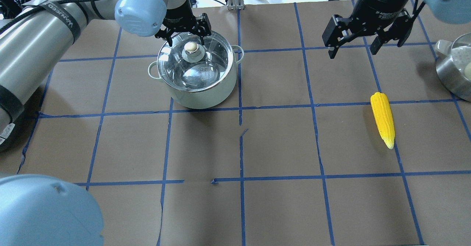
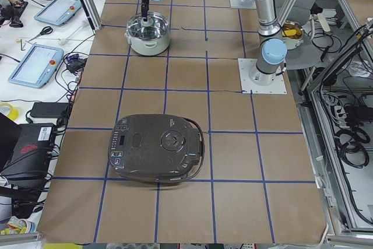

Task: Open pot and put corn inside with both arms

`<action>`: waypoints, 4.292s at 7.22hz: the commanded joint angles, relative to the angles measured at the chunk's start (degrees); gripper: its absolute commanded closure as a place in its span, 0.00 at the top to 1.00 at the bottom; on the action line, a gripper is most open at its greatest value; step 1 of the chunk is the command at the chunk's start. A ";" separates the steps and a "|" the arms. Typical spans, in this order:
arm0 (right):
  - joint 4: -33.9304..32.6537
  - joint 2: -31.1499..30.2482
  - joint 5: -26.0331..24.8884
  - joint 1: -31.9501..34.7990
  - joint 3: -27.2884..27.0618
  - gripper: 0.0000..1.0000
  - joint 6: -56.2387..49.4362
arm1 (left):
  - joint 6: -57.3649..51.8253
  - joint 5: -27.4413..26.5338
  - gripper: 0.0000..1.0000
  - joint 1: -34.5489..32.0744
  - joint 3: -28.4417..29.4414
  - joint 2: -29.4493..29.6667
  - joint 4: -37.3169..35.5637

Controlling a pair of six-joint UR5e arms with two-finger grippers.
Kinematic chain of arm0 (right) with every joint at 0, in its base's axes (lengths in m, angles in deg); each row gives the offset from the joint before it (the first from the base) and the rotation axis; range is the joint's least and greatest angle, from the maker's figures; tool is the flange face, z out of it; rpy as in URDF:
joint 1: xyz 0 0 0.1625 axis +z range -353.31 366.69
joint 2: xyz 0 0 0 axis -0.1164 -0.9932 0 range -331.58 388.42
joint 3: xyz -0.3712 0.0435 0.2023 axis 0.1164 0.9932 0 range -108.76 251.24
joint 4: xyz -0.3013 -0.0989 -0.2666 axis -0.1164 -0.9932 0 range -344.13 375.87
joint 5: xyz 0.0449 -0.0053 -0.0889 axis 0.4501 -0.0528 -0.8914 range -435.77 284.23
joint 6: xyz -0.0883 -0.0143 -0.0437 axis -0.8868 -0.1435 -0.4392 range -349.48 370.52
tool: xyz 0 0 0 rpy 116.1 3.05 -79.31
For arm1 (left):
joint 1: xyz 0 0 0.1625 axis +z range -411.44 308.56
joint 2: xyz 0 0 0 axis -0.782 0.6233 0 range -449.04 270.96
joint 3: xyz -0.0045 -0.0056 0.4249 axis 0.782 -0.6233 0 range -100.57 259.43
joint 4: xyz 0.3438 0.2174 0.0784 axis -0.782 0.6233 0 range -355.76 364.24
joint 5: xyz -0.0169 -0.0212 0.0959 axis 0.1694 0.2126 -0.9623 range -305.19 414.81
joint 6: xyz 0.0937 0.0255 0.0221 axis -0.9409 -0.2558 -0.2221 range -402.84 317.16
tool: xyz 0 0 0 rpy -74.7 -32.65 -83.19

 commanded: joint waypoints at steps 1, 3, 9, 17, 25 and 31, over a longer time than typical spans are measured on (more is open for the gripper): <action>0.42 0.00 0.02 -0.07 -0.08 1.00 0.08 | 0.45 0.10 1.00 -0.33 -0.32 2.04 -2.38; 0.42 0.00 0.02 0.01 -0.17 1.00 0.08 | -0.24 -0.25 0.92 -1.12 -0.41 2.49 -3.09; -0.11 0.00 0.02 -0.16 -0.17 1.00 -0.01 | -0.42 -0.43 0.00 -0.95 -0.67 -1.45 -2.13; -6.67 3.15 -3.47 -13.50 -7.35 1.00 -0.97 | -19.65 -0.61 0.00 14.94 -4.35 -24.56 23.18; -29.32 9.65 -4.80 -21.96 -25.11 1.00 -8.36 | -25.29 0.10 0.00 21.11 -13.33 -30.29 18.88; -37.72 16.43 -4.20 -21.96 -26.45 0.68 -7.83 | -25.20 0.27 0.00 21.20 -13.33 -30.29 18.79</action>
